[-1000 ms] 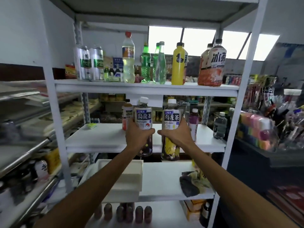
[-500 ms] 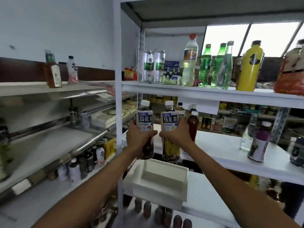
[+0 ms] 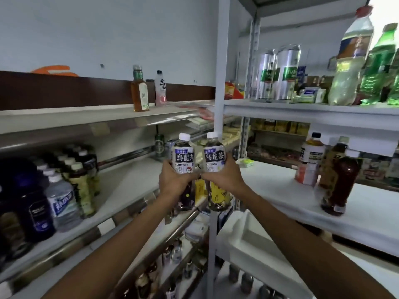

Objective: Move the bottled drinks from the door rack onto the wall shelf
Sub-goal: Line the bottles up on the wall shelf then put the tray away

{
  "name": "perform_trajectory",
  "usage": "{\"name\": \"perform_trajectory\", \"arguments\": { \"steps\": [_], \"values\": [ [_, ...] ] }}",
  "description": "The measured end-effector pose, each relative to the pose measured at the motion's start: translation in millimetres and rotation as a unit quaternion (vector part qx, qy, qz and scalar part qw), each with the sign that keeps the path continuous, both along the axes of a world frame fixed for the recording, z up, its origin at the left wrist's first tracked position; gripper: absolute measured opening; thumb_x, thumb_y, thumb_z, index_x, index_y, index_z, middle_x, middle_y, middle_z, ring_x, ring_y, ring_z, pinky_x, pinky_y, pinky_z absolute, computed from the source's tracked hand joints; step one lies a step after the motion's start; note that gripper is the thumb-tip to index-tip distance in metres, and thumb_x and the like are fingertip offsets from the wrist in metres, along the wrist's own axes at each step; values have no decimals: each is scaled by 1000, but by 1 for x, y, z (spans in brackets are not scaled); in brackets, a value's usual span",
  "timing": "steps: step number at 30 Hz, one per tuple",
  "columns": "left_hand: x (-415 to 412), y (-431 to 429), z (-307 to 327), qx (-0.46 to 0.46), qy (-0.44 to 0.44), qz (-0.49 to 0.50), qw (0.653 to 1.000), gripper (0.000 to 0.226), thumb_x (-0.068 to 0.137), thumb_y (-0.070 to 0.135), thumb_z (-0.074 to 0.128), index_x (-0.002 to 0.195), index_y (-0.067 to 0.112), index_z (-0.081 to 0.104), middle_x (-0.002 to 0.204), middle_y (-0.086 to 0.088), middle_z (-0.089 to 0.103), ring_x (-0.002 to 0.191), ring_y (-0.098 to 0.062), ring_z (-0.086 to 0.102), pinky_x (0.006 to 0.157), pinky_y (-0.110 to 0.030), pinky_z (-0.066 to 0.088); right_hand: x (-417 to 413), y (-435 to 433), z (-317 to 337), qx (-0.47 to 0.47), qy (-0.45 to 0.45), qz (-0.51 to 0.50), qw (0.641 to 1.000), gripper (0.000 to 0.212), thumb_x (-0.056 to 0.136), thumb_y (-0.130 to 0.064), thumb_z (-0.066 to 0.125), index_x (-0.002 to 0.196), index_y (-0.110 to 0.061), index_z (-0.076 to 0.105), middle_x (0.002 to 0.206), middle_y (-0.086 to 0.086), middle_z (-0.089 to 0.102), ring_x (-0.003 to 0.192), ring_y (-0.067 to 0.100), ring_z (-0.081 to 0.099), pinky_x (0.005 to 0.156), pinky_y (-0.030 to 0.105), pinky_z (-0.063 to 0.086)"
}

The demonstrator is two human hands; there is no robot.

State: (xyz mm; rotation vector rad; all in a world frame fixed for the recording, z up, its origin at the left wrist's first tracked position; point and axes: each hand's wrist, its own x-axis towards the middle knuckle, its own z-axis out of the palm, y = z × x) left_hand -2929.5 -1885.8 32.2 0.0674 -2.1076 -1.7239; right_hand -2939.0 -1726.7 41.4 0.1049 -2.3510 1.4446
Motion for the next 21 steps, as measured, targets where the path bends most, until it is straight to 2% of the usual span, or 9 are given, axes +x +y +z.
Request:
{"name": "perform_trajectory", "arguments": {
  "steps": [4,6,8,10,13,17,21],
  "values": [
    [-23,-21,-7,-8,-6,42,999,65,58,19,89,105,20,45,88,9,60,81,-13,59,71,-29,45,-39,-27,-5,-12,-16,40,999,77,48,-32,92,112,-22,51,95,-9,68,88,11,67,75,31,57],
    [-34,-30,-12,-6,-14,66,998,64,58,19,89,106,17,47,90,6,62,80,-12,60,68,-28,46,-59,-38,-9,-11,-26,64,998,74,53,-25,92,112,-20,48,94,-7,67,87,12,66,71,27,55],
    [-45,-37,-19,-1,-23,96,995,63,58,18,89,107,15,48,90,6,63,78,-9,60,63,-26,46,-80,-46,-13,-13,-32,88,996,74,53,-25,90,112,-20,46,95,-4,66,89,16,65,73,31,55],
    [-55,-44,-25,3,-28,125,992,64,58,18,90,106,16,48,90,5,63,78,-9,60,67,-28,50,-99,-54,-17,-8,-35,108,994,73,54,-25,88,113,-20,45,95,-2,65,88,17,64,72,31,55],
    [-67,-55,-32,8,-34,166,986,65,58,19,90,105,16,45,92,3,63,83,-16,63,75,-36,53,-124,-68,-21,-2,-44,144,989,69,59,-22,86,114,-20,43,93,-3,64,81,12,62,62,25,50],
    [-78,-75,-44,18,-44,204,978,69,55,22,91,106,16,45,96,0,66,86,-20,65,80,-42,56,-146,-93,-27,9,-47,190,981,61,58,-19,86,108,-20,51,87,-5,66,79,14,66,65,28,54],
    [-86,-98,-51,22,-58,248,967,71,55,21,91,107,16,43,98,-2,64,86,-20,64,81,-44,56,-165,-123,-32,7,-59,212,976,64,54,-25,85,107,-22,48,88,-5,65,81,13,64,72,33,56]
  ]
}}
